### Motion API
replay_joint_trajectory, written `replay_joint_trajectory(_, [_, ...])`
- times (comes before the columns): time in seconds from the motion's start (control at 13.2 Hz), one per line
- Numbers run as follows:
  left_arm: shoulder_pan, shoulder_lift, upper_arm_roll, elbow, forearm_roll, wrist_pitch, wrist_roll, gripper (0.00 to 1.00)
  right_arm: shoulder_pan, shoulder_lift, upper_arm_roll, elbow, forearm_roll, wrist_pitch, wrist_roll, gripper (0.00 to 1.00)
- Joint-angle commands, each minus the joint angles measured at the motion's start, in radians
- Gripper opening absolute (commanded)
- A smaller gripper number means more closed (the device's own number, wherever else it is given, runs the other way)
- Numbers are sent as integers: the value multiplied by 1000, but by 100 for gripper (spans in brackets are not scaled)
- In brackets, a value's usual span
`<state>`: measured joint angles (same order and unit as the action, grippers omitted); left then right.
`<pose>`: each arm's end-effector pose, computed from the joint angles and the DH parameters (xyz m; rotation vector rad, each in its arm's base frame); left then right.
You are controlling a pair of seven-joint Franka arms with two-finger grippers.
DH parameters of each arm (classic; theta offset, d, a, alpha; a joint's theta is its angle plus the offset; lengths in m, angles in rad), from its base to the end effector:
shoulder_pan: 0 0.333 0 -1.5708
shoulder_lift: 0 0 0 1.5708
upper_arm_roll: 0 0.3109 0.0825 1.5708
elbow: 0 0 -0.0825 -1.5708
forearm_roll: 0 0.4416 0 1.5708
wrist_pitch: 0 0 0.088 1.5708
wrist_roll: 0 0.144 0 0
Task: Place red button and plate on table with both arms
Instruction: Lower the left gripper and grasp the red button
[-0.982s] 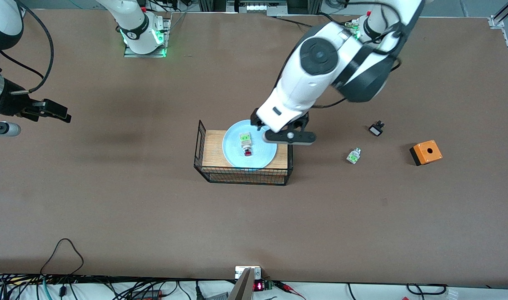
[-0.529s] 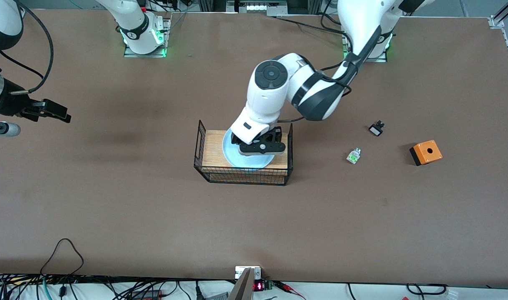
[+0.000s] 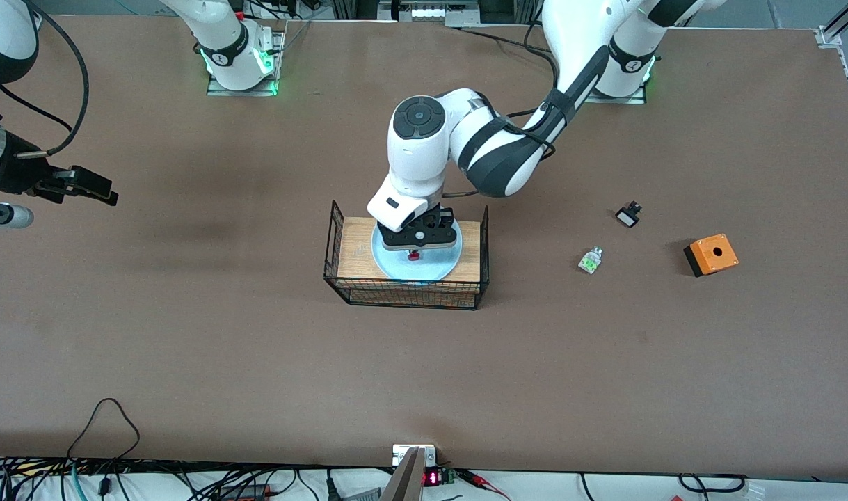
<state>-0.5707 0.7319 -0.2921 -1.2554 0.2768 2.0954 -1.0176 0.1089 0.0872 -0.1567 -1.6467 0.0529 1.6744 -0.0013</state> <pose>0.5807 -0.5673 0.2890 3.0543 0.1789 0.1986 0.6373 -0.0208 0.4970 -3.0990 0.0826 0.0890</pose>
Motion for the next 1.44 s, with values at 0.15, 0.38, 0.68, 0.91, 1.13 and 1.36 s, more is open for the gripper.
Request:
replay_joint_trajectory(0.15, [-18,18,11,31,27,-6,-16,31,-3,6,3,13,-15,-2,12,100])
replay_joint_trajectory(0.38, [18,-26,8,37,21,-27,-2,23,-5,6,3,15,-15,-2,12,100])
replay_joint_trajectory(0.68, [118,-135,-13,45,-66,-197,126,24,-5,6,3,15,-15,-2,12,100])
replay_joint_trajectory(0.91, [218,-206,-12,44,-146,-351,320,24,-6,6,3,13,-15,-2,12,100])
replay_joint_trajectory(1.13, [326,-220,-9,28,-156,-435,558,24,-3,6,3,15,-15,-4,12,100])
replay_joint_trajectory(1.36, [402,-194,-7,-5,-156,-451,690,25,-3,6,3,15,-15,-2,12,100])
